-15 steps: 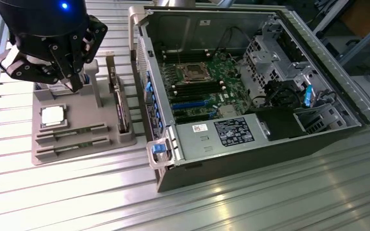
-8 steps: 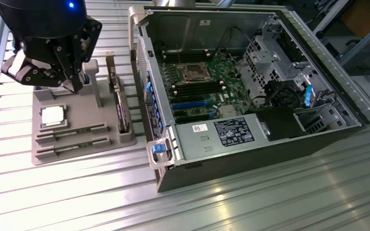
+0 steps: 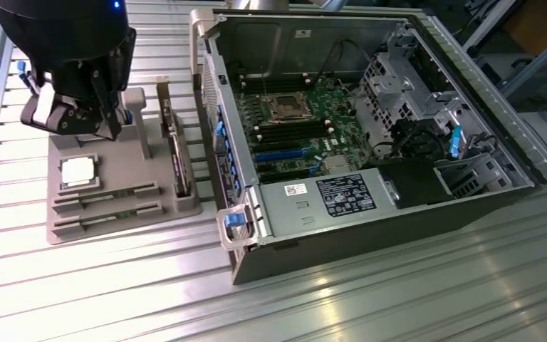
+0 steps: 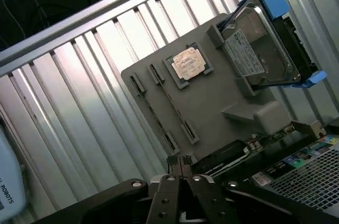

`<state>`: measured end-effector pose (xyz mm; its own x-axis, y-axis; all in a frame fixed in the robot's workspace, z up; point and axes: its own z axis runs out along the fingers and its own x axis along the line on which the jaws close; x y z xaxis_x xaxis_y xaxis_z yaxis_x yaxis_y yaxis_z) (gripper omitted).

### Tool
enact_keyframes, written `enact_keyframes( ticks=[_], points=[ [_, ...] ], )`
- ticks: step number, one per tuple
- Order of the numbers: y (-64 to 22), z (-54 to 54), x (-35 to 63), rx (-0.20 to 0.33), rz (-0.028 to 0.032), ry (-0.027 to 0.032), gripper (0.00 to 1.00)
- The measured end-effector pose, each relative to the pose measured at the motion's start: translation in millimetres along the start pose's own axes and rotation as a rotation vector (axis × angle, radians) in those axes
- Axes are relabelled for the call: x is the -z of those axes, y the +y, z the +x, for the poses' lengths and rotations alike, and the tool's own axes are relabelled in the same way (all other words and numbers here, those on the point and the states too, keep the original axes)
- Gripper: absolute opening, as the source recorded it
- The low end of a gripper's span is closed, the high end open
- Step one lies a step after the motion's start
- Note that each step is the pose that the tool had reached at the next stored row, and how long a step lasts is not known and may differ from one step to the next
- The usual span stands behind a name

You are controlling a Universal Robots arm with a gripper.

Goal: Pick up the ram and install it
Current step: 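Pick up the ram and move it above insertion slot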

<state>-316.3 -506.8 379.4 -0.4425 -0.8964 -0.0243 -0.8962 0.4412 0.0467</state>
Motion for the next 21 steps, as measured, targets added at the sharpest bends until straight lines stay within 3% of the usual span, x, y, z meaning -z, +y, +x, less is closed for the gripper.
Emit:
enact_keyframes(
  ticks=[6,8,13,16,18,21],
  points=[
    [-0.1,0.0,-1.9,0.166,-0.0041,0.0078,0.1],
    [-0.2,0.1,-2.9,0.255,-0.0063,0.012,0.1],
    [-0.3,0.0,-4.5,0.401,-0.0099,0.0189,0.1],
    [-0.4,0.0,-4.6,0.401,-0.0098,0.0188,0.11],
    [-0.4,0.0,-4.6,0.401,-0.0098,0.0189,0.3],
    [6.7,3.5,-13.2,0.401,-0.0096,0.0195,0.3]
  ],
)
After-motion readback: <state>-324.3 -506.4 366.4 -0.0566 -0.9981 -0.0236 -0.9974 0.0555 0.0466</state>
